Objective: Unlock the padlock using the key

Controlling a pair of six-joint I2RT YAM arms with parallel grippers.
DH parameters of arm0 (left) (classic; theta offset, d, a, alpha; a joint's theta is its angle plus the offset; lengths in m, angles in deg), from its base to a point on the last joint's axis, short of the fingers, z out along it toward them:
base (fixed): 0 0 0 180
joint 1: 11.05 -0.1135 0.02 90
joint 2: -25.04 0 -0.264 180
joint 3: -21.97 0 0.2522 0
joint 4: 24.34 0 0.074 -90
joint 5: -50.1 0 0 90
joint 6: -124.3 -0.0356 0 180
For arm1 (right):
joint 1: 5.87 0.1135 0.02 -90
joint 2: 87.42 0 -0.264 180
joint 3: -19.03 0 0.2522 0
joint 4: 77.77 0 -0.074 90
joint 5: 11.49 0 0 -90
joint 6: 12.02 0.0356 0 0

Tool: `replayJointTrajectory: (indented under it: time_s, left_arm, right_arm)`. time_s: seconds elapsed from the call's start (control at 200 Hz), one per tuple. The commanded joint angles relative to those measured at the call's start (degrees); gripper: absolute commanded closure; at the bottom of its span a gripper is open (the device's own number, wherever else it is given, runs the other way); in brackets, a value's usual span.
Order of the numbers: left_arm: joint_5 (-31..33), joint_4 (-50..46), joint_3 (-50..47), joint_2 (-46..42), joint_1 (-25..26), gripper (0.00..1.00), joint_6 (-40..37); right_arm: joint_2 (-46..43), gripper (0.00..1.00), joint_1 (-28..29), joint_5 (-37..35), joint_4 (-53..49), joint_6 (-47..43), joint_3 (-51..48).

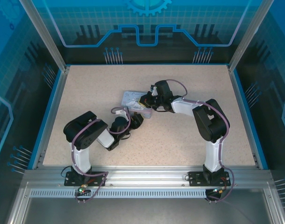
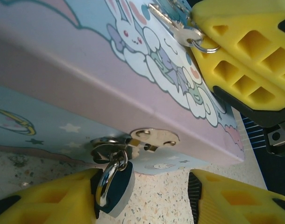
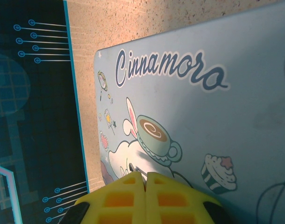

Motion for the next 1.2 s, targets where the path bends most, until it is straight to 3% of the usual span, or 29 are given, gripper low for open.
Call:
replayJointTrajectory:
  time_s: [0.0, 0.305, 0.38, 0.675, 0.805, 1.03, 1.196]
  left_arm:
    - [1.32, 1.11, 0.1, 1.79, 0.88, 0.53, 0.54]
    - [3.26, -0.6, -0.91, 1.99, 1.1, 0.54, 0.17]
    - [3.5, -1.18, -0.84, 2.0, 1.12, 0.61, 0.01]
    - [3.57, -2.83, -0.17, 1.92, 1.12, 0.64, -0.42]
    - [3.41, -3.73, 0.44, 1.69, 1.12, 0.75, -0.75]
    - [3.22, -6.24, 1.05, 0.12, 1.12, 0.81, -1.7]
    - [1.81, -9.27, 1.31, -2.87, 1.12, 0.95, -1.4]
  right_arm:
    - [1.6, 1.0, -0.6, -0.42, -2.52, -0.93, 0.56]
    - [1.56, 1.0, -0.59, -0.42, -2.74, -1.11, 0.71]
    - [1.65, 1.0, -0.56, -0.43, -2.75, -1.08, 0.65]
    - [1.83, 1.0, -0.6, -0.26, -2.66, -1.01, 0.56]
    - [2.06, 1.0, -0.61, -0.08, -2.48, -0.81, 0.56]
    - [2.09, 1.0, -0.6, 0.01, -2.48, -0.75, 0.65]
    - [2.02, 1.0, -0.77, 0.33, -2.72, -0.66, 1.29]
